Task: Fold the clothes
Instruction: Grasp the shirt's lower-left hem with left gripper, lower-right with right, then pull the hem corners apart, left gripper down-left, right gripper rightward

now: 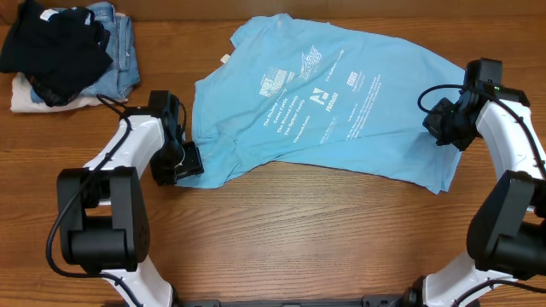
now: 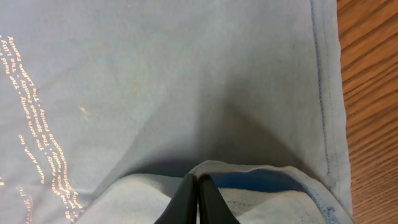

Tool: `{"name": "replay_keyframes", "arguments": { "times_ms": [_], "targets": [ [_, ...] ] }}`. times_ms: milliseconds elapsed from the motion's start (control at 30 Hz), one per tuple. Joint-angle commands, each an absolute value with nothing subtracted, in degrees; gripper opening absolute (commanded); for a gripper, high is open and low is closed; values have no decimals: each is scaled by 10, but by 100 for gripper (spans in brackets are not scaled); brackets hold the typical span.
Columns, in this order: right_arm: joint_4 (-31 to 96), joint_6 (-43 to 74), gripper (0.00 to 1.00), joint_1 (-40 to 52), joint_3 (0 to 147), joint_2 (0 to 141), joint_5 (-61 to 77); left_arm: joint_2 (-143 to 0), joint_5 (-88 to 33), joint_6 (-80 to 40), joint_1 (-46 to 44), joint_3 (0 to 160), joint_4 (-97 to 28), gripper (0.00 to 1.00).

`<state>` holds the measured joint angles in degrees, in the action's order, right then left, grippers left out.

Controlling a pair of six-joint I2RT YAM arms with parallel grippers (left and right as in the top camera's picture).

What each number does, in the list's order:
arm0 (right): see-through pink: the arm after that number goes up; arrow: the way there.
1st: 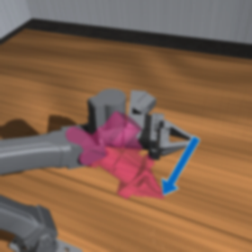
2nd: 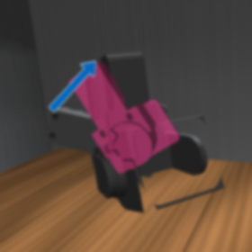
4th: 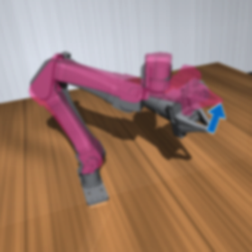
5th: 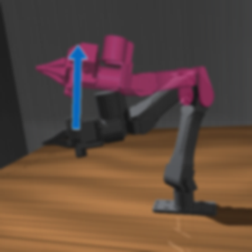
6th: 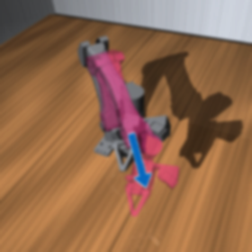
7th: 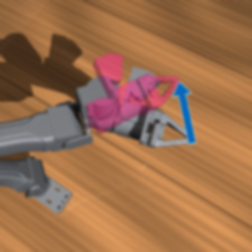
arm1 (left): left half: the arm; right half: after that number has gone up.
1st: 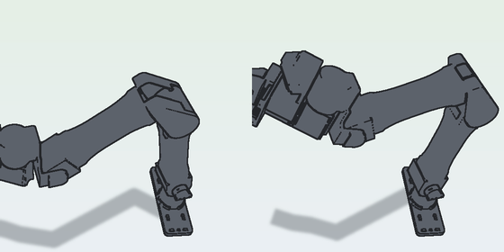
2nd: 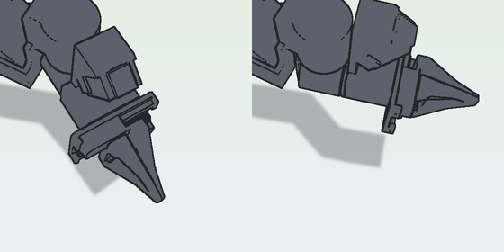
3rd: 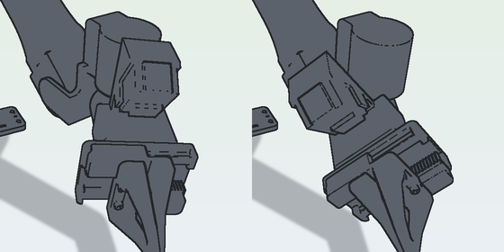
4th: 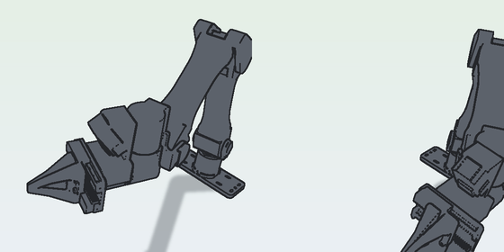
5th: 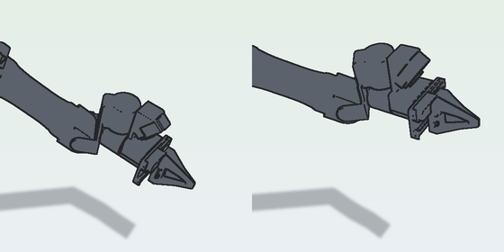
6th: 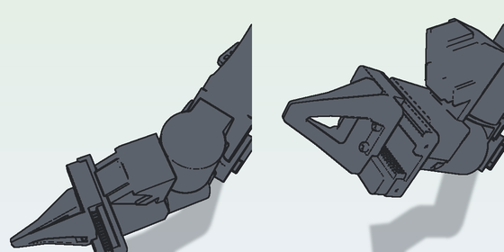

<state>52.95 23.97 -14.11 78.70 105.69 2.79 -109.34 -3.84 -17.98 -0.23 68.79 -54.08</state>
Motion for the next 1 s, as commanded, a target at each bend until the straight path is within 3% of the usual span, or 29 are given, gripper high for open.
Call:
{"name": "replay_keyframes", "arguments": {
  "times_ms": [0, 133, 200, 267, 300, 333, 700, 967],
  "targets": [
    [530, 243, 4, -140, 800, 1045, 32, -1119, -37, -189, 1, 684, -539, 61],
    [531, 243, 4, -140, 800, 1045, 32, -1137, -42, -189, 1, 684, -537, 55],
    [531, 243, 4, -140, 800, 1045, 32, -1139, -43, -189, 1, 684, -537, 45],
    [530, 243, 4, -140, 800, 1045, 39, -1139, -43, -189, 1, 684, -537, 25],
    [529, 250, 4, -140, 800, 1045, 44, -1139, -45, -189, 1, 686, -537, 7],
    [529, 258, 4, -141, 800, 1045, 44, -1139, -46, -189, 1, 687, -538, 4],
    [566, 340, 4, -166, 800, 1008, 39, -1117, -45, -227, 1, 760, -630, 4],
    [608, 366, 4, -181, 800, 937, 10, -1017, -45, -254, -4, 766, -662, 4]
  ]
}}
